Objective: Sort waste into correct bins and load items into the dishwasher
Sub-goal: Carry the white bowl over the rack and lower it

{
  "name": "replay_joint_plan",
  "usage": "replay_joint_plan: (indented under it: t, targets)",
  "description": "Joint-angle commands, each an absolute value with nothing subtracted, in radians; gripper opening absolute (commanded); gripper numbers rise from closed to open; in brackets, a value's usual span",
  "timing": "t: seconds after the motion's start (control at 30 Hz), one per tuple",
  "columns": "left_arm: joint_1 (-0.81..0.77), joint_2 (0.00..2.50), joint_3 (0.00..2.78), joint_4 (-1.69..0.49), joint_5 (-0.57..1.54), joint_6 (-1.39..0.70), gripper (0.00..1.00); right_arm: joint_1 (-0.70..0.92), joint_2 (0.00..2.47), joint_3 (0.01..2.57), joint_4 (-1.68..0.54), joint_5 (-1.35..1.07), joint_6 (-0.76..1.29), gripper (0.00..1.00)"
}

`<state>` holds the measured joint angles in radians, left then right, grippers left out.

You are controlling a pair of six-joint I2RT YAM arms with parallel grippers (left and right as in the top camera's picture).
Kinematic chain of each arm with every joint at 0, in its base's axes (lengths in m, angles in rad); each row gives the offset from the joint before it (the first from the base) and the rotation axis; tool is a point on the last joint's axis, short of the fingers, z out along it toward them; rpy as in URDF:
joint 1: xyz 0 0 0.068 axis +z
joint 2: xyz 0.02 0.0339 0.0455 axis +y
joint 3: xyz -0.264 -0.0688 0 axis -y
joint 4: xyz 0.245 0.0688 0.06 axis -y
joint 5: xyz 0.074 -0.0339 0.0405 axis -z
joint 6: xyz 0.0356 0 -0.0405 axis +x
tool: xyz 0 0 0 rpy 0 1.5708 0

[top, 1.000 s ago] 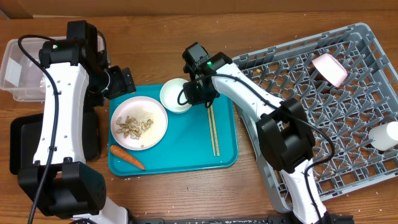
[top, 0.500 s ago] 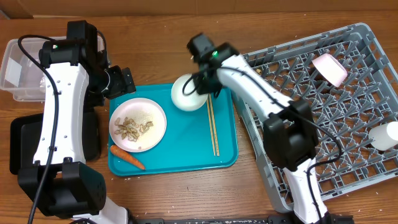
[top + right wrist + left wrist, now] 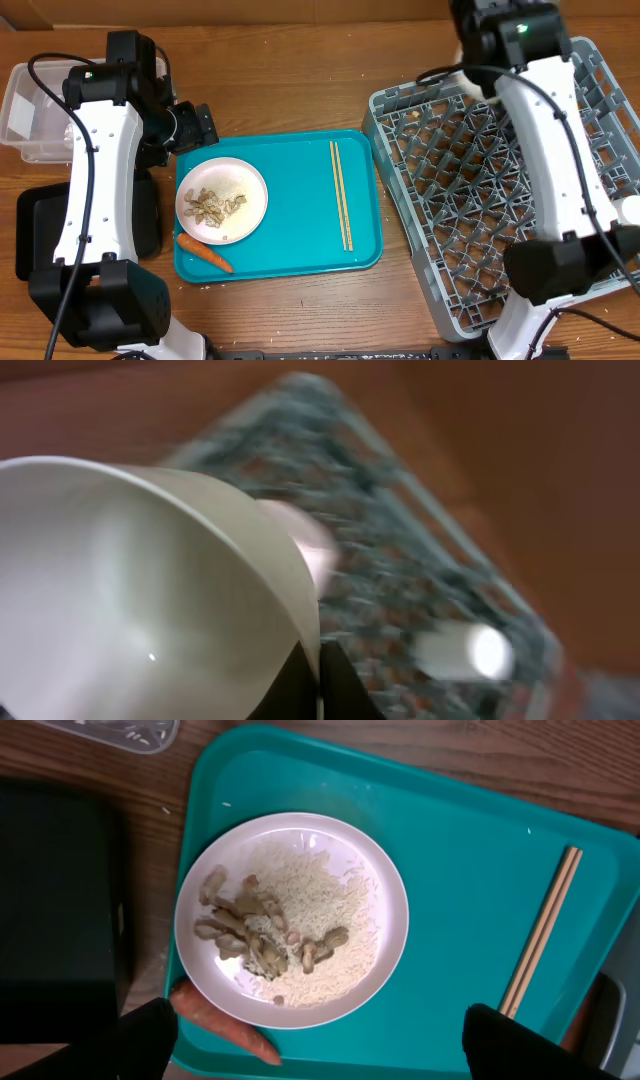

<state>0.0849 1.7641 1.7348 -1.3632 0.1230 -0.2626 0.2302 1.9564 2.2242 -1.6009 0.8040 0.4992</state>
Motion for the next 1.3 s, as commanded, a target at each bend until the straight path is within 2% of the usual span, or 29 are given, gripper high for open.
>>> replay_joint_plan:
  t: [0.0,0.17,0.47,0.8,0.97,1.0,1.07,1.1,1.13,1.17,1.27]
  targets:
    - [0.078,1.745,1.729,-1.357,0.123,-0.277,0.93,0.188,1.989,2.123,-1.694,1.173,1.003,0.04]
    - [0.078,1.745,1.729,-1.353,0.123,-0.277,0.93,0.185,1.989,1.931,-1.658,1.224,1.105,0.04]
    - [0.078,1.745,1.729,-1.353,0.124,-0.277,0.93,0.229,1.989,1.612,-1.514,1.174,1.108,0.04]
    - [0.078,1.745,1.729,-1.349,0.124,-0.278,0.93,0.41,1.989,1.554,-1.433,0.981,1.093,0.04]
    - [0.078,1.745,1.729,-1.349,0.124,-0.278,0.93,0.466,1.989,1.554,-1.425,0.908,1.092,0.07]
    - [0.078,1.745,1.729,-1.349,0.124,-0.278,0.93,0.473,1.989,1.554,-1.428,0.894,1.092,0.1]
    - [0.078,1.745,1.729,-1.349,0.124,-0.277,0.93,0.489,1.989,1.555,-1.447,0.873,1.093,0.49]
    - [0.078,1.745,1.729,-1.349,0.124,-0.277,0.93,0.497,1.987,1.557,-1.456,0.868,1.093,0.73]
    - [0.078,1.745,1.729,-1.349,0.124,-0.277,0.93,0.504,1.985,1.561,-1.468,0.864,1.093,0.82]
    - [0.078,1.745,1.729,-1.349,0.124,-0.277,0.94,0.509,1.981,1.568,-1.478,0.862,1.093,0.87]
    - [0.078,1.745,1.729,-1.349,0.124,-0.277,0.94,0.51,1.95,1.613,-1.5,0.86,1.075,0.88]
